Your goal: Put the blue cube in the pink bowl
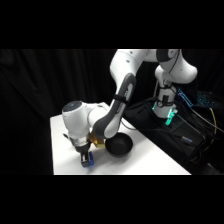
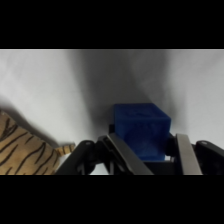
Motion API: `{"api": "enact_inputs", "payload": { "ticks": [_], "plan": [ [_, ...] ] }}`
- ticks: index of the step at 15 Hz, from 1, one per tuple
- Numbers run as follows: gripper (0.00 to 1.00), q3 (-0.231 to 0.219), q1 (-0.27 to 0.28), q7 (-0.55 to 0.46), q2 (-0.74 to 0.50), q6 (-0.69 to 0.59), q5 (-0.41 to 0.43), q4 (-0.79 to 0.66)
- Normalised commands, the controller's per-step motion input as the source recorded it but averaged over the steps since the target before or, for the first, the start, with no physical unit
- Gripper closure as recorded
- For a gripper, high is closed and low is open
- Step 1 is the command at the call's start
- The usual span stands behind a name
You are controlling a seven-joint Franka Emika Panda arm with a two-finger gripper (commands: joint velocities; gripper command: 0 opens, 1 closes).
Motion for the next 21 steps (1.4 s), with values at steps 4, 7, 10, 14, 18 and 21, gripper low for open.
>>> {"api": "enact_inputs", "payload": {
  "ticks": [4,7,10,14,18,21],
  "plan": [
    [0.75,-0.081,0.084,0.05,-0.1,0.0,0.006,-0.05],
    [0.78,-0.054,0.067,-0.04,-0.3,-0.16,-0.015,-0.18],
    [0.78,-0.042,0.057,-0.09,-0.5,-0.29,-0.049,-0.31],
    [0.78,-0.015,0.03,-0.14,-0.55,-0.28,-0.083,-0.36],
    [0.78,0.026,-0.02,-0.19,-0.58,-0.11,-0.097,-0.47],
    [0.78,0.042,-0.092,-0.28,-0.59,0.1,-0.113,-0.61]
  ]
}}
